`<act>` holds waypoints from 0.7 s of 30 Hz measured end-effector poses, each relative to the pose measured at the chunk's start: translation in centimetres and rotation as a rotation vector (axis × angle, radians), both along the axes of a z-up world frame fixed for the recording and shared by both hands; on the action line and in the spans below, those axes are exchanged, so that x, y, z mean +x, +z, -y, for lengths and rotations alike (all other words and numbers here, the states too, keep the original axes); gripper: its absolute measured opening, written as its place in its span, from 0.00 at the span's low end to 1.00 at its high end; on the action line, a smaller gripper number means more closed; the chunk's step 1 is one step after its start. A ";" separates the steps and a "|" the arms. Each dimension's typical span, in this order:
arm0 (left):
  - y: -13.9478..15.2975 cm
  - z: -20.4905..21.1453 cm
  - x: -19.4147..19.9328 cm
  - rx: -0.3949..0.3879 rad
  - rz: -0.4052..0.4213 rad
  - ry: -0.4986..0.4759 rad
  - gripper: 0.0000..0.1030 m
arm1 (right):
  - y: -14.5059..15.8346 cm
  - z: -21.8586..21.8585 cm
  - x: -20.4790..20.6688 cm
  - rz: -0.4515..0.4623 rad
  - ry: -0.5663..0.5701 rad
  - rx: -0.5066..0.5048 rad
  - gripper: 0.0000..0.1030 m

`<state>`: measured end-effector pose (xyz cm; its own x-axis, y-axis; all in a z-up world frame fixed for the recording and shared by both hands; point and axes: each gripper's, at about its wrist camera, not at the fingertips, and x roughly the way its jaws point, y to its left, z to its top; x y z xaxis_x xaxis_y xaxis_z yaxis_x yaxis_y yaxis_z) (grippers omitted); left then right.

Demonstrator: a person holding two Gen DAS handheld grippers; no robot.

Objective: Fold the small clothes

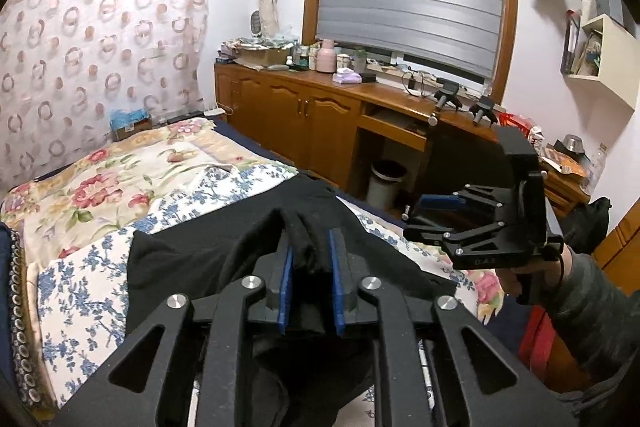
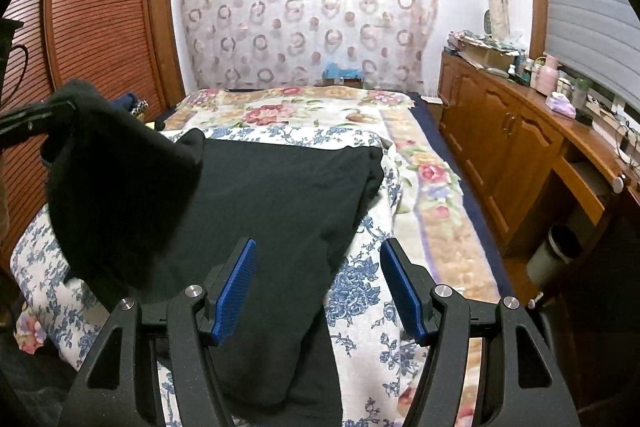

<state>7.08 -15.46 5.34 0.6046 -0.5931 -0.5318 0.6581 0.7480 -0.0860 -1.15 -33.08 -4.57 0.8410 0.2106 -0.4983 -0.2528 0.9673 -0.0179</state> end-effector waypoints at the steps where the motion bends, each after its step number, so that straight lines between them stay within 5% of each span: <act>1: -0.2 -0.1 0.0 0.001 0.000 -0.005 0.27 | -0.3 -0.4 -0.5 0.002 0.001 0.003 0.64; 3: -0.6 -0.4 0.2 0.003 0.018 0.014 0.41 | -0.6 -1.0 -0.6 -0.001 0.006 0.006 0.64; 7: -1.7 -1.8 1.1 0.006 -0.014 0.061 0.45 | -1.1 -1.4 -0.1 -0.012 0.022 0.005 0.64; 12: -3.3 -4.8 1.5 0.012 -0.034 0.137 0.68 | -1.3 -2.5 0.8 -0.030 0.067 0.004 0.64; 21: -6.1 -10.4 1.6 0.051 -0.049 0.309 0.70 | -1.8 -5.7 3.7 -0.060 0.188 -0.033 0.64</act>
<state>8.66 -5.09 -0.71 0.7249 -0.3569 -0.5892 0.3951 0.9161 -0.0689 2.52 -27.39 -6.33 0.7569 0.3437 -0.5559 -0.4302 0.9023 -0.0279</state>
